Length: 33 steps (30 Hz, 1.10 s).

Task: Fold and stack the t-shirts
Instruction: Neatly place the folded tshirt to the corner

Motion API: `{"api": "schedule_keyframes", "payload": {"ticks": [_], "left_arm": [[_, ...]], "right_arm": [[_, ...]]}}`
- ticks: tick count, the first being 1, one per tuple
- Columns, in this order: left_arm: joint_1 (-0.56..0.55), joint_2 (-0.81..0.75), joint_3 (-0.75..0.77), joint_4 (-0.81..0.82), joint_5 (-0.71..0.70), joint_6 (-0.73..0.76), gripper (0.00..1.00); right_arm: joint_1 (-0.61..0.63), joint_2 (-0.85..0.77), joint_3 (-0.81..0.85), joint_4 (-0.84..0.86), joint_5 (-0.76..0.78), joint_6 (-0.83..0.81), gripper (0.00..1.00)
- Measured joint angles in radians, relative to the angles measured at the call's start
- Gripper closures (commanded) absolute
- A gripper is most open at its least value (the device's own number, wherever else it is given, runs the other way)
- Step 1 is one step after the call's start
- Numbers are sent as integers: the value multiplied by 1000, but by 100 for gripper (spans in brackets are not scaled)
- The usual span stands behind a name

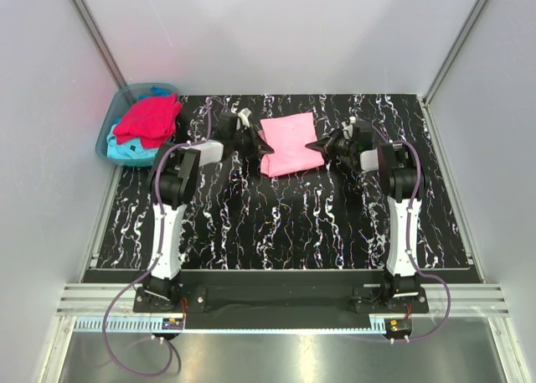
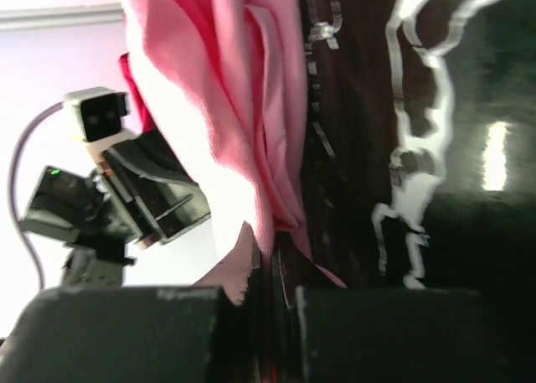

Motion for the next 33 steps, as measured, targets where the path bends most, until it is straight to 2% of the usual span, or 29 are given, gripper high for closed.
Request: {"api": "schedule_keyframes", "payload": {"ticks": [8,13,16,22,27,33], "left_arm": [[-60,67,250,-259,-53,68,94],[-131,132,412,-342,-61,78,94],[-174,172,485,-359,-61,71,92],[-246,226,570,-364,-63,49,90],[-260,256,599,-402,-89,17,87],[-291,265,633,-435,-135,-28,89]], "right_arm": [[-14,-105,-37,-161,152,-116,100],[-77,-226,-39,-268,257,-201,100],[-134,-271,-12,-397,343,-266,100],[-167,-295,68,-697,578,-388,100],[-169,-309,69,-806,668,-404,100],[-205,-309,69,-854,677,-402,100]]}}
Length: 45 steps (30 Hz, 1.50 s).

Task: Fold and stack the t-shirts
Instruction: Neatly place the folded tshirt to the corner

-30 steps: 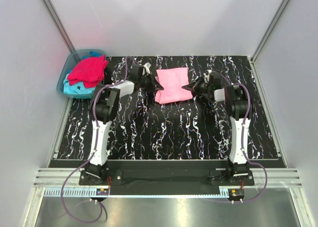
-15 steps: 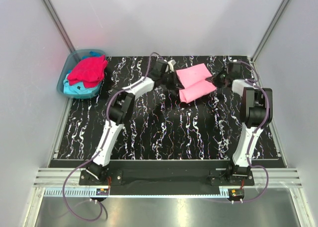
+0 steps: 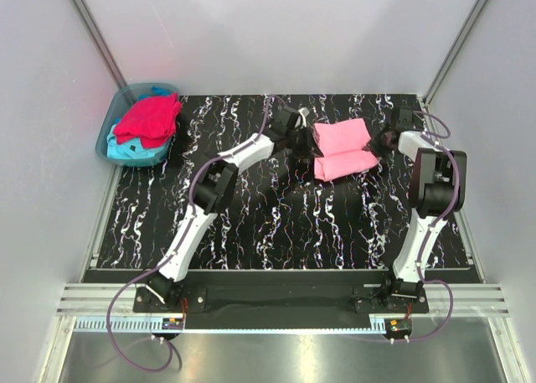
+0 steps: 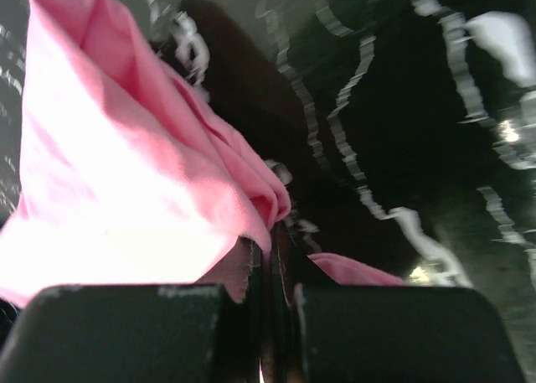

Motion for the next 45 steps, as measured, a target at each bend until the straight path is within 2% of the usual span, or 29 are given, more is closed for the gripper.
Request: {"api": "schedule_keyframes", "payload": {"ticks": [9,13,18,22,24,29,36,43,45], "left_arm": [[-108,33,66,3,-63,-56,88],[-123,74,109,46,-61,-60,85],[-105,143,236,48,-36,-79,85],[-82,147,235,45,-29,-89,80],[-64,147,235,9,-14,-89,76],[-4,172,234,-8,15,-138,74],[10,200,233,35,42,-197,75],[-32,147,125,89,43,-174,74],[-38,122,77,112,48,-165,70]], "right_arm": [[-101,0,5,-60,22,8,100],[-147,6,21,-90,22,18,100],[-163,35,50,-77,26,29,100],[-163,78,110,-71,31,32,100],[-177,111,156,-24,115,30,100],[-304,179,279,84,245,18,100],[-304,217,320,113,256,21,100],[-308,223,315,143,250,21,100],[-308,223,315,142,250,18,93]]}}
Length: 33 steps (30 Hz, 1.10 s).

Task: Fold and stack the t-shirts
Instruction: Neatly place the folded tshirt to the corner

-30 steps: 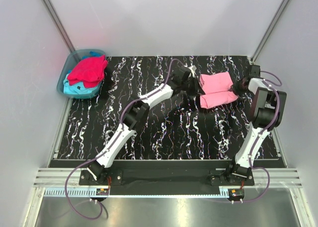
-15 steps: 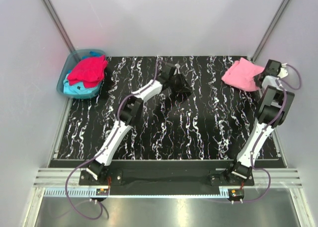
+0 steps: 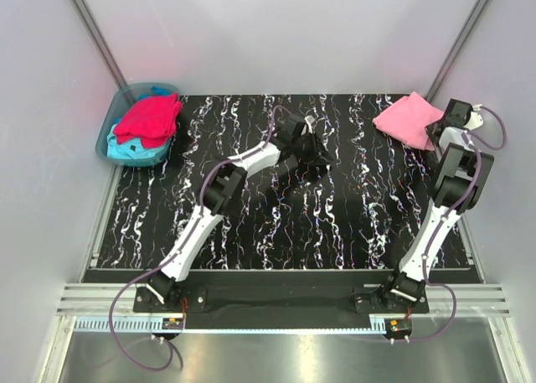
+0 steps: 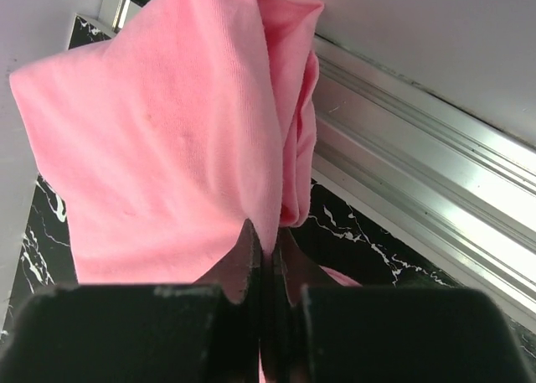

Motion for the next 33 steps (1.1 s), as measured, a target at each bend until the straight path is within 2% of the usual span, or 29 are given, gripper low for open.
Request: {"api": "schedule_keyframes", "payload": {"ticks": [1,4,11,17,28,33], "left_arm": [[-1,-16,-32,20,5,3,68],[-1,-78,-155,94,28,10,64],[2,-144,-294,193,60,59,64],[10,-195,-402,265,81,70,64],[44,-343,-637,410,91,84,60],[64,-447,-792,515,87,74,57]], "right_arm": [[1,0,0,0,0,-2,82],[5,0,1,0,-9,-5,71],[28,-3,-44,53,-26,-6,57],[56,-56,-124,64,-16,-4,50],[69,-301,-195,68,19,-13,42],[70,-417,-262,83,-19,2,37]]}}
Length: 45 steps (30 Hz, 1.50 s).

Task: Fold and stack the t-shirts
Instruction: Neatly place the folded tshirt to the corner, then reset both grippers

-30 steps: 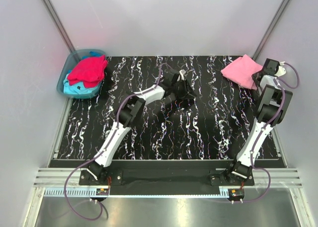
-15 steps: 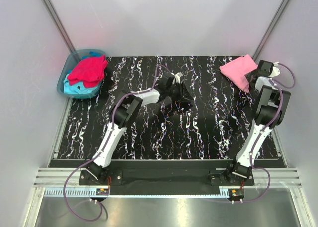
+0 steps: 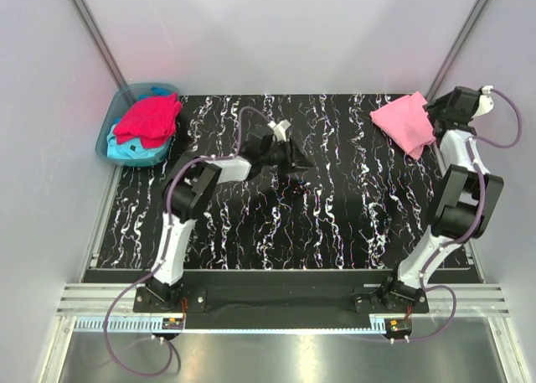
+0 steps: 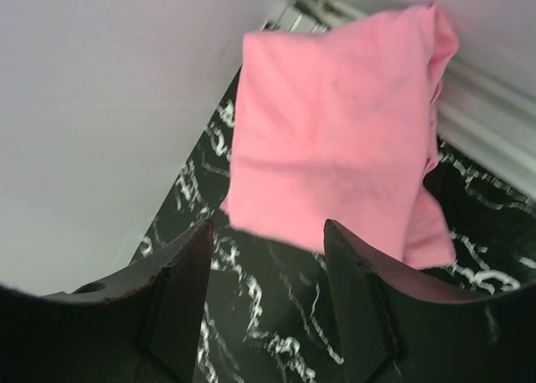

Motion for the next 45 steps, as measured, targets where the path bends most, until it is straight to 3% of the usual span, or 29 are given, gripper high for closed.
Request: {"api": "schedule_keyframes", "payload": {"ticks": [5,11,21,27,37,45], "left_arm": [[22,-166,-204,121,-32,-30,55],[39,-375,-424,266,-92,-67,55],[30,-535,-597,299,-140,-73,56],[-9,-640,-695,289,-161,-72,56],[-48,-829,-761,233,-195,-33,57],[-123,-1004,-777,15,-367,79,54]], "right_arm": [[15,-86,-164,109,-135,80,37],[65,-53,-314,259,-301,189,37],[141,-47,-420,340,-346,216,34],[141,-40,-443,404,-323,258,33],[141,106,-344,425,-311,283,33],[179,106,-342,468,-386,293,33]]}}
